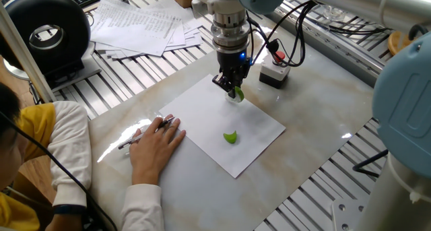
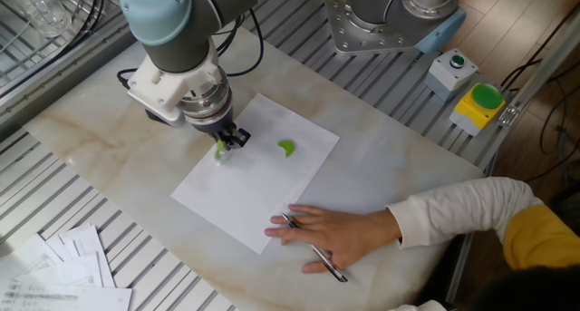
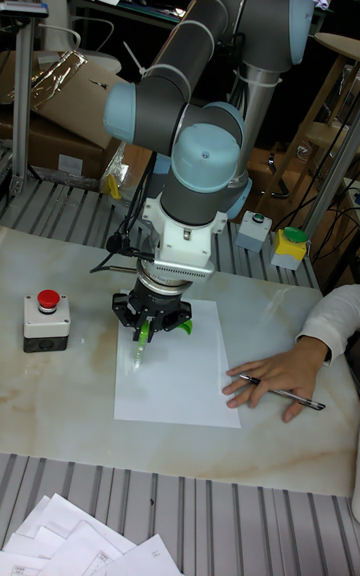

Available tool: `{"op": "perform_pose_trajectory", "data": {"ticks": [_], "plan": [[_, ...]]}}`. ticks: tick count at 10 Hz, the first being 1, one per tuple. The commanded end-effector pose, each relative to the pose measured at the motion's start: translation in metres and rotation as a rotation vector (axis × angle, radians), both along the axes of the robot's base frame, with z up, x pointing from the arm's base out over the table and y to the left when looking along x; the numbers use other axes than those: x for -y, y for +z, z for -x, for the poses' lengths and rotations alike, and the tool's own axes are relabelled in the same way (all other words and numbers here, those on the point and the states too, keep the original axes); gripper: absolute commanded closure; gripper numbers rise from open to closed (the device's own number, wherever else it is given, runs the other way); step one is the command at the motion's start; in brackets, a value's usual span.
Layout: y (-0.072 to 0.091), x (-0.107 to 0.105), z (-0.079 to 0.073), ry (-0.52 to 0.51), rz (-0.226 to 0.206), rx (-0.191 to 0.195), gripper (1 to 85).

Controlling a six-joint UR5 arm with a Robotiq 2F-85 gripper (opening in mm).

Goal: Use the correction tape on paper

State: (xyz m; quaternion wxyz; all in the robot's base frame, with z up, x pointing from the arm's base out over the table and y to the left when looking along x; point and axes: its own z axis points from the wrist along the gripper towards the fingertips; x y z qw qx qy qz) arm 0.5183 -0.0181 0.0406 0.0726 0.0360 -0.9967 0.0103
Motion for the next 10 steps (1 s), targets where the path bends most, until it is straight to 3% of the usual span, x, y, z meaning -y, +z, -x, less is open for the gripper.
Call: {"op": "perform_pose_trajectory", "data": {"ticks": [1, 5, 10], "plan": [[0.0015, -0.0023, -0.0034, 0.001, -0.007, 0.007, 84.7], [-0.0041, -0.0041, -0.0047, 0.004, -0.015, 0.011, 84.7], [-0.0017, -0.0045, 0.0047, -0.001, -0.019, -0.008, 84.7]]}}
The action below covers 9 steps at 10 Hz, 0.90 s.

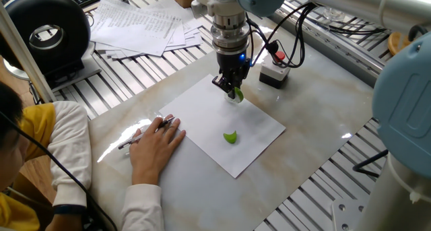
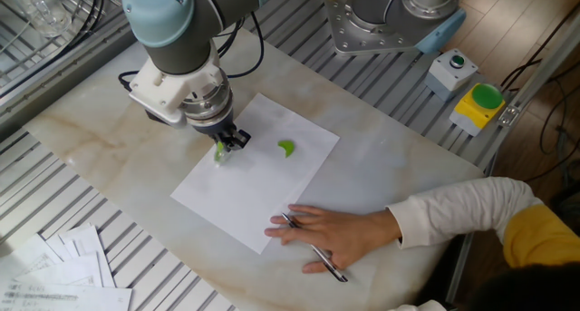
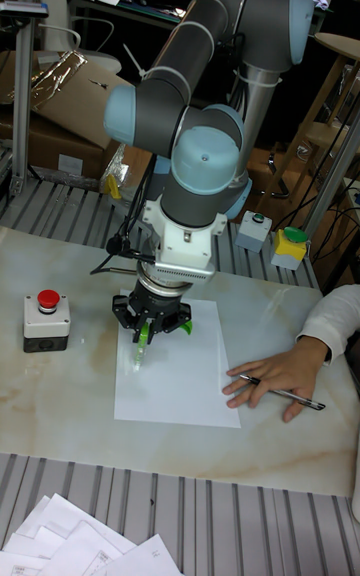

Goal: Use the correction tape on paper

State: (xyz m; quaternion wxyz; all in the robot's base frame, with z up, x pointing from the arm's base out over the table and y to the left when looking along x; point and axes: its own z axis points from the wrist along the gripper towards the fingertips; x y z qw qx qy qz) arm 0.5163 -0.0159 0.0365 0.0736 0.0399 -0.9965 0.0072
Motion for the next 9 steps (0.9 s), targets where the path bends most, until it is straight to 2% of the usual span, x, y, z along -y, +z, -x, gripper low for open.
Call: {"op": "perform_pose_trajectory", "data": {"ticks": [1, 5, 9], "plan": [[0.0019, -0.0015, 0.0037, -0.008, -0.012, -0.008, 84.7], [0.0002, 0.0013, 0.0063, -0.004, -0.007, -0.009, 84.7], [0.0016, 0.0033, 0.0121, 0.003, 0.003, -0.031, 84.7]]}}
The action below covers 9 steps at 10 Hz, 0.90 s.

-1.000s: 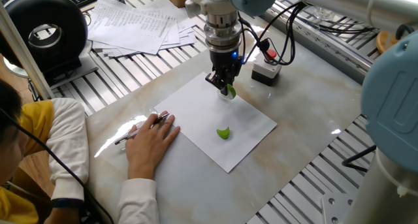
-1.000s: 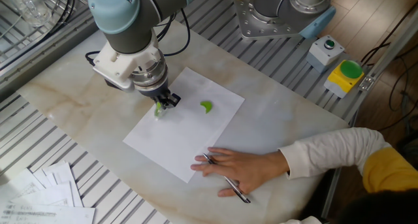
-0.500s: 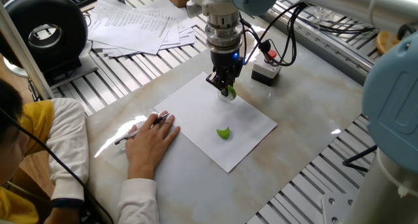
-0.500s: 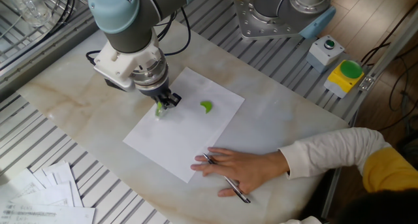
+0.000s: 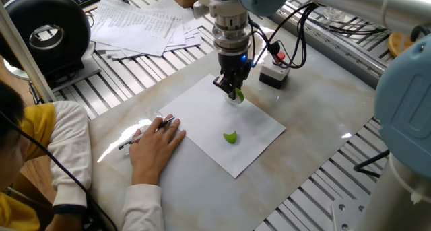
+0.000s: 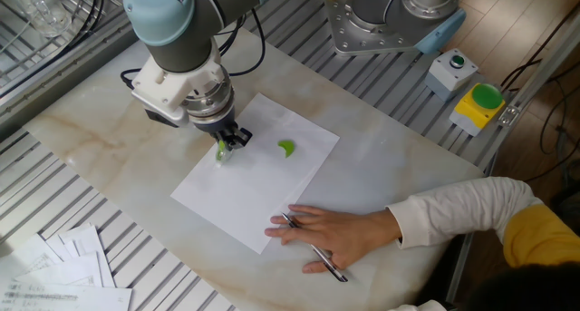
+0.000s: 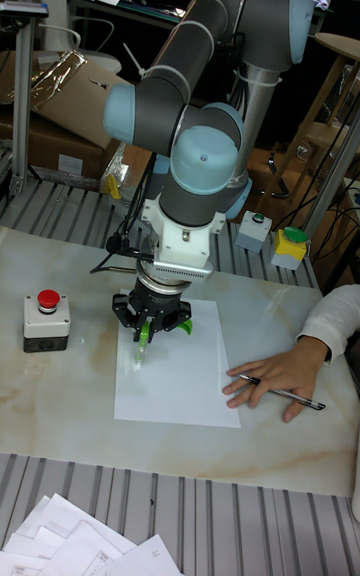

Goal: Use the correction tape on paper

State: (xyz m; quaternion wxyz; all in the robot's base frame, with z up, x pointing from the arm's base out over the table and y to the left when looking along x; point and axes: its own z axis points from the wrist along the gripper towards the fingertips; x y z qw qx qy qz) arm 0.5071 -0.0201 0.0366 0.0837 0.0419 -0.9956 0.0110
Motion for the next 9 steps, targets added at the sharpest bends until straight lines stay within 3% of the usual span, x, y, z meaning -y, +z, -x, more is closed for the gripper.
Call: {"op": "perform_pose_trajectory", "data": {"ticks": [1, 9], "plan": [[0.0017, -0.0002, 0.0037, 0.000, -0.003, -0.014, 84.7], [0.0014, -0.0008, 0.0132, -0.014, -0.004, -0.052, 84.7]]}}
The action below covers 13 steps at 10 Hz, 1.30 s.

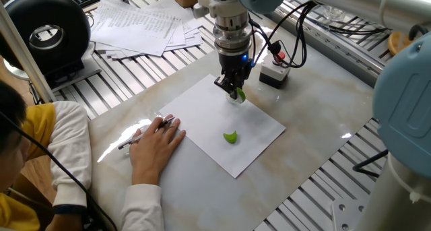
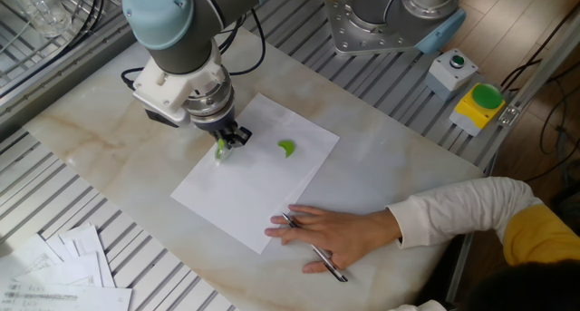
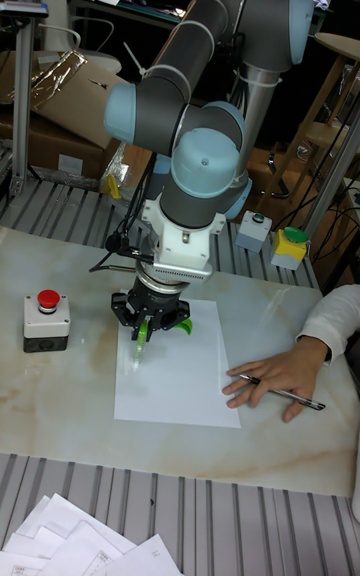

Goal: Use the correction tape on paper

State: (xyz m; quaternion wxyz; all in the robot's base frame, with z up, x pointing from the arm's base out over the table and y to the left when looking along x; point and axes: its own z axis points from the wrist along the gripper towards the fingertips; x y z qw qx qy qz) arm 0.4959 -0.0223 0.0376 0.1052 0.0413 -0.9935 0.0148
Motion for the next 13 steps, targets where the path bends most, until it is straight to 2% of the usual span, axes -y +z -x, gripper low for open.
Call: {"op": "perform_pose_trajectory", "data": {"ticks": [1, 13], "plan": [[0.001, -0.003, 0.004, -0.013, -0.011, -0.017, 84.7], [0.005, 0.002, 0.017, -0.024, 0.011, -0.070, 84.7]]}}
